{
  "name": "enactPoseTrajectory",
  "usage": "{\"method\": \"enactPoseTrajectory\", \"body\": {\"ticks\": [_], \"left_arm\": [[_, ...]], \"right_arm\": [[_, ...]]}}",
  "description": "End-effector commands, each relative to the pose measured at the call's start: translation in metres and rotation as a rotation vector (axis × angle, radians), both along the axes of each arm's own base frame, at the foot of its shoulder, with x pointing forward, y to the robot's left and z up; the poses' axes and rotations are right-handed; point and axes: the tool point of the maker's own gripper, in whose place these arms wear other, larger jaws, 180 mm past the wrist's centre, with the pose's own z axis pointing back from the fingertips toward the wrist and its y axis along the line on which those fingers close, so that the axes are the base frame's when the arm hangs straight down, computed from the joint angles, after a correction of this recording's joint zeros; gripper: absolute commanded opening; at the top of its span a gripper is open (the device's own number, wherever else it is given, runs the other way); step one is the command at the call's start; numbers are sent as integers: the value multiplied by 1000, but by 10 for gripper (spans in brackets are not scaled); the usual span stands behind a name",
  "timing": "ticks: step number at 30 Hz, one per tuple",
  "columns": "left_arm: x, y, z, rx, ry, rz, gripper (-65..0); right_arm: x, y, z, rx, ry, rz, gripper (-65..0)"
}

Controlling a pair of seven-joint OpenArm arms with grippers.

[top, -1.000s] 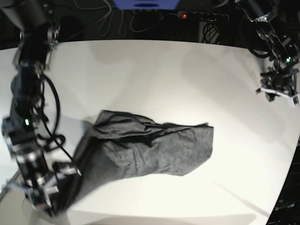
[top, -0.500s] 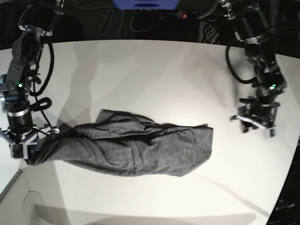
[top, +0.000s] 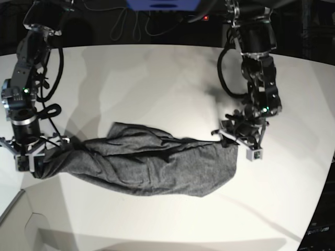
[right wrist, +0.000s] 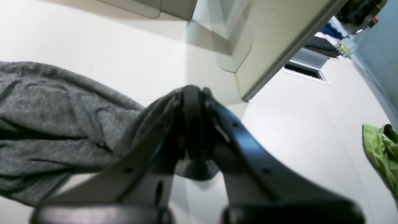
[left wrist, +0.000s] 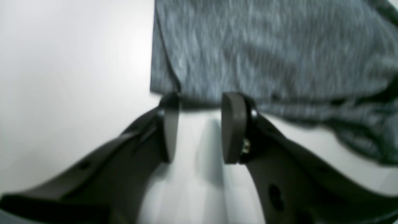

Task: Layout the t-shirt on the table in an organized manner, then fold the t-shirt properly
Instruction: 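Grasp the shirt's other end with the left gripper and stretch it taut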

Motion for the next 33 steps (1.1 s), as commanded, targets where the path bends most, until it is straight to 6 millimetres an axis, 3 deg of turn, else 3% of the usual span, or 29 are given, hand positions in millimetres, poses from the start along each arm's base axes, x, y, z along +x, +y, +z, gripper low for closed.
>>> {"method": "enactPoseTrajectory", "body": {"ticks": [1, 10, 18, 26, 28, 31, 33], "left_arm": [[14, 1, 18, -8, -60, 5, -425], [23, 5, 27, -6, -132, 29, -425], [20, 0, 2, -34, -62, 29, -425], [22, 0, 6, -33, -80, 30, -434], [23, -1, 7, -34, -82, 30, -476], [23, 1, 7, -35, -83, 34, -624], [24, 1, 8, -35, -85, 34, -650]], "right_arm": [[1, 0, 16, -11, -56, 7, -650], [-1, -1, 12, -14, -45, 7, -650], [-1, 0, 11, -12, -42, 7, -650], [-2, -1, 10, -14, -37, 4, -650], [-2, -2, 10, -13, -38, 1, -650], [-2, -2, 9, -12, -37, 1, -650], [-2, -2, 9, -14, -35, 1, -650]]}}
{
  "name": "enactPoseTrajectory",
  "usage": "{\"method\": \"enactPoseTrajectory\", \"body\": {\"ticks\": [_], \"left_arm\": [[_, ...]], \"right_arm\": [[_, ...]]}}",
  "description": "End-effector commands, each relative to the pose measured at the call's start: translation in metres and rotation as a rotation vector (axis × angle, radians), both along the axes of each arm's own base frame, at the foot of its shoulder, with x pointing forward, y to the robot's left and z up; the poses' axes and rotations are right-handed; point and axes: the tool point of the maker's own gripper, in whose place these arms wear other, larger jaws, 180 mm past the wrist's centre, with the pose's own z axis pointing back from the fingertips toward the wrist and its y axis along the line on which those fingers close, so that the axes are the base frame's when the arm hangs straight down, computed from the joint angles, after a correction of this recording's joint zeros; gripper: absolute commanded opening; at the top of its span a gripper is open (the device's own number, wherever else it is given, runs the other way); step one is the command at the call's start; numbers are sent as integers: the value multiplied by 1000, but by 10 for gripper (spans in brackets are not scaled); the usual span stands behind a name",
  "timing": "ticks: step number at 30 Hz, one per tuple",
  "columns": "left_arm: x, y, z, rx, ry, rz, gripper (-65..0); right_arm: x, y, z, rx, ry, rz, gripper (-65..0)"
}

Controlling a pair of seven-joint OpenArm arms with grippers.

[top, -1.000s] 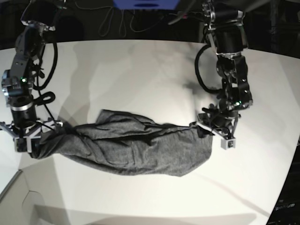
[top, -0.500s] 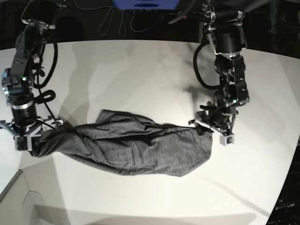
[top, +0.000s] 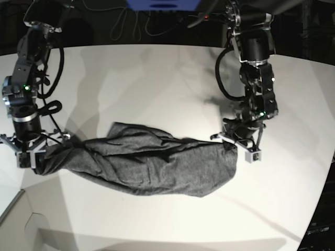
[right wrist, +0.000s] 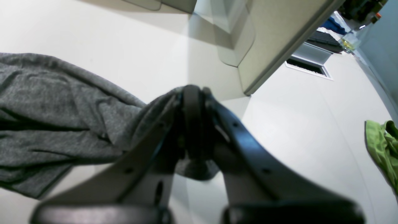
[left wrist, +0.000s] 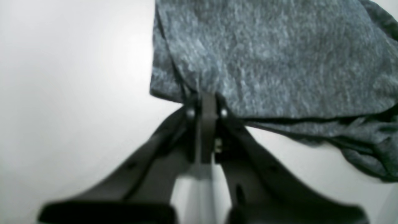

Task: Layout the t-shirt on the table in an organized manner, then fold the t-shirt properly
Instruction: 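Grasp the shirt's other end with the left gripper and stretch it taut, then lift the stretched shirt with both grippers and lay it flat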

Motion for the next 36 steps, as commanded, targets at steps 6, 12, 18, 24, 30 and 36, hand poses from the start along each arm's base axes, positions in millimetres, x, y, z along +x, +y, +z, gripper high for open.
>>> {"method": "enactPoseTrajectory", "body": {"ticks": [6, 12, 18, 24, 30, 36], "left_arm": [[29, 8, 67, 29, -189, 11, -650], [20, 18, 123, 95, -341, 18, -650], [-3, 76, 164, 151, -442, 175, -650], [-34, 154, 189, 227, -489, 373, -650], [-48, 197, 212, 237, -542, 436, -650], [-57, 214, 215, 210, -521, 438, -650]], "right_arm": [[0, -3, 13, -17, -45, 2, -650], [0, -4, 13, -19, -45, 1, -650], [0, -3, 15, -21, -51, 2, -650], [-6, -20, 26, -21, -80, -49, -650], [-7, -22, 25, -24, -78, -51, -650], [-4, -22, 31, -26, -94, -50, -650]]}}
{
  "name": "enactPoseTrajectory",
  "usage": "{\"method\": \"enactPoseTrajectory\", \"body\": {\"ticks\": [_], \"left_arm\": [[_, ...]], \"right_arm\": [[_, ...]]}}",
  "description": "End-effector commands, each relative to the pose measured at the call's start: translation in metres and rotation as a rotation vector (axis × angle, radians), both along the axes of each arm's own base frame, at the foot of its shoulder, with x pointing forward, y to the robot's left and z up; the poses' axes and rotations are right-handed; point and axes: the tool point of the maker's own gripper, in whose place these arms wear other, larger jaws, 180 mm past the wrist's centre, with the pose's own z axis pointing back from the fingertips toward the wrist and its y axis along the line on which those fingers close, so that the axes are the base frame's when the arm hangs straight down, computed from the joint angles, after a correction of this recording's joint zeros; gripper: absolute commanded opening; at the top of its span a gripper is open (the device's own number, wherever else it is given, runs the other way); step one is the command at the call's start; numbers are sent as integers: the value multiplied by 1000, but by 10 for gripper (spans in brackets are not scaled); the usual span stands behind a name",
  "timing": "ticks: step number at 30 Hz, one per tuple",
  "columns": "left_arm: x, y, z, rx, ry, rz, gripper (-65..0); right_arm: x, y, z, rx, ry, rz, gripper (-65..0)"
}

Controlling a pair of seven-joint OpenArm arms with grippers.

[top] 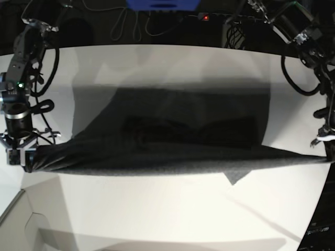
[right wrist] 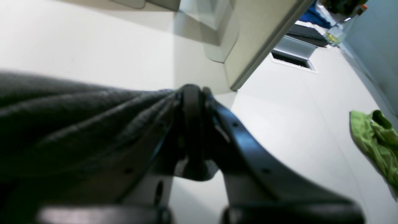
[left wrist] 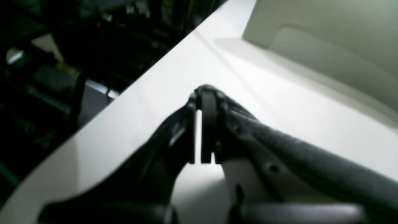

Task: Layout the t-shirt on the table in an organized manner, then fold the t-shirt properly
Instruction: 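Lift the stretched shirt with both grippers and lay it flat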

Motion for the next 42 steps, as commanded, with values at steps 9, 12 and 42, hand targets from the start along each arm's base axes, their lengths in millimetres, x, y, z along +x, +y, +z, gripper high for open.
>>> {"method": "enactPoseTrajectory", "body": {"ticks": [9, 12, 42], "left_arm": [[19, 2, 48, 26, -135, -28, -650], [27, 4, 44, -2, -135, -24, -650], [209, -37, 25, -37, -31, -204, -650]], "right_arm": [[38, 9, 85, -25, -238, 32, -650], [49, 24, 96, -40, -256, 81, -650], [188, 7, 75, 174, -129, 87, -650]]}}
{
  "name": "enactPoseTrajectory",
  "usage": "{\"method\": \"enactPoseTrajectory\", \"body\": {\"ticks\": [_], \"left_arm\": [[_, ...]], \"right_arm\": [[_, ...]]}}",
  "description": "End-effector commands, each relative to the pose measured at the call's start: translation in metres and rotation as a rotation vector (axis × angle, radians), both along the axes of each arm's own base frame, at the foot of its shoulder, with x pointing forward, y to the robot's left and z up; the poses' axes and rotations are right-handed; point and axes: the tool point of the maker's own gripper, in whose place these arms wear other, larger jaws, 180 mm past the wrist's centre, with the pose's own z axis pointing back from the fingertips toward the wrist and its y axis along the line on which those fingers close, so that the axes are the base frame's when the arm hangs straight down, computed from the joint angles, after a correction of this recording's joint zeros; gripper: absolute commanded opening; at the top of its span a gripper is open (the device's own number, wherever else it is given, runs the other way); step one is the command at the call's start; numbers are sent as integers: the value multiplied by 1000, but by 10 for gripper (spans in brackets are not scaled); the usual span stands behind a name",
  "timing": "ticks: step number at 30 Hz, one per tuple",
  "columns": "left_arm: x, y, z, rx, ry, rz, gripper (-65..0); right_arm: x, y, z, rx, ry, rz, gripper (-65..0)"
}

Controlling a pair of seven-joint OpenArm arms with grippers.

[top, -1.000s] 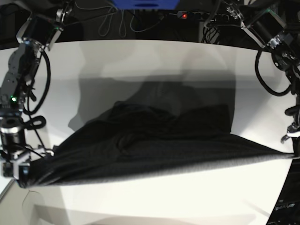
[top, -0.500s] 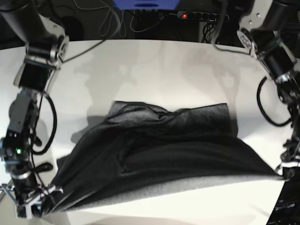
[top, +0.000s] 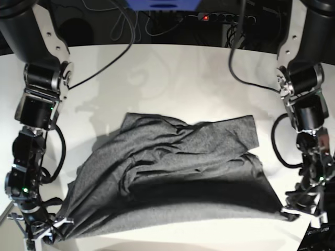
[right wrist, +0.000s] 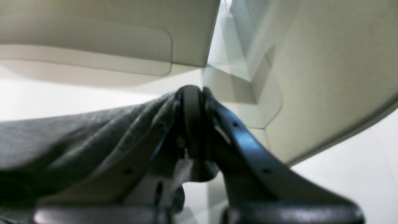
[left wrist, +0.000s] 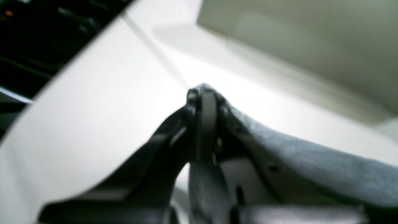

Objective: Layout the t-shirt on the table in an organized manner, then fold the t-shirt properly

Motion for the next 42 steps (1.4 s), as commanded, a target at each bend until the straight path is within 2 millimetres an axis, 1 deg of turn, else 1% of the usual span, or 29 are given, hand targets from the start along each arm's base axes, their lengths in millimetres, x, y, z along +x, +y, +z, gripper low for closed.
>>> {"method": "enactPoseTrajectory", "body": {"ticks": [1, 3, 5, 6, 7, 9, 10, 11, 13, 15, 17, 18, 19, 20, 22, 24, 26, 28, 30, 34, 37, 40, 42], "left_arm": [[12, 9, 38, 22, -100, 13, -649], [14, 4, 29, 22, -84, 3, -646], [13, 4, 14, 15, -48, 2, -607], [11, 8, 7, 12, -30, 9, -568], [10, 7, 0, 7, -13, 7, -531], [8, 7, -11, -7, 12, 10, -441], [7, 8, -14, -13, 17, 13, -406], [5, 9, -16, -12, 20, 15, -384], [5, 10, -17, -15, 23, 18, -379], [-2, 10, -29, -13, 49, 14, -379], [-9, 9, -35, -6, 74, 6, -379], [-19, 11, -46, -1, 112, 1, -379], [-34, 18, -56, 0, 149, 7, -379], [-48, 24, -62, -2, 174, 17, -379], [-76, 24, -82, -20, 214, 32, -376], [-98, 21, -91, -31, 215, 47, -375], [-121, 12, -104, -25, 226, 48, -374], [-142, 1, -120, -19, 255, 36, -374], [-152, -11, -134, -41, 281, 26, -374], [-154, -32, -145, -82, 293, 12, -374], [-151, -49, -150, -96, 300, -16, -374], [-147, -71, -154, -82, 314, -79, -374], [-148, -92, -166, -82, 349, -135, -377]], "right_arm": [[4, -11, 33, -19, -86, -14, -650], [4, -11, 28, -17, -75, -14, -650], [4, -11, 27, -17, -74, -14, -650], [3, -11, 26, -17, -72, -14, -650], [3, -11, 25, -17, -69, -15, -650], [0, -11, 17, -17, -54, -14, -650], [-1, -11, 15, -19, -52, -14, -650], [-2, -11, 13, -19, -48, -14, -650], [-2, -10, 9, -17, -41, -13, -650], [-4, -10, 4, -15, -28, -14, -650], [-8, -10, -5, -16, -14, -14, -650], [-9, -9, -10, -16, -5, -13, -650], [-12, -9, -14, -17, 3, -13, -650], [-15, -10, -18, -18, 9, -16, -650], [-22, -9, -24, -27, 14, -14, -650], [-28, -7, -32, -33, 23, -10, -650], [-31, -2, -39, -22, 32, -3, -650], [-32, 2, -38, -14, 25, 0, -650], [-36, 3, -48, -12, 45, 1, -650], [-39, 6, -54, -11, 54, 6, -650], [-44, 6, -63, -11, 73, 6, -650], [-46, 6, -66, -11, 79, 6, -650], [-46, 6, -67, -11, 81, 6, -650]]}}
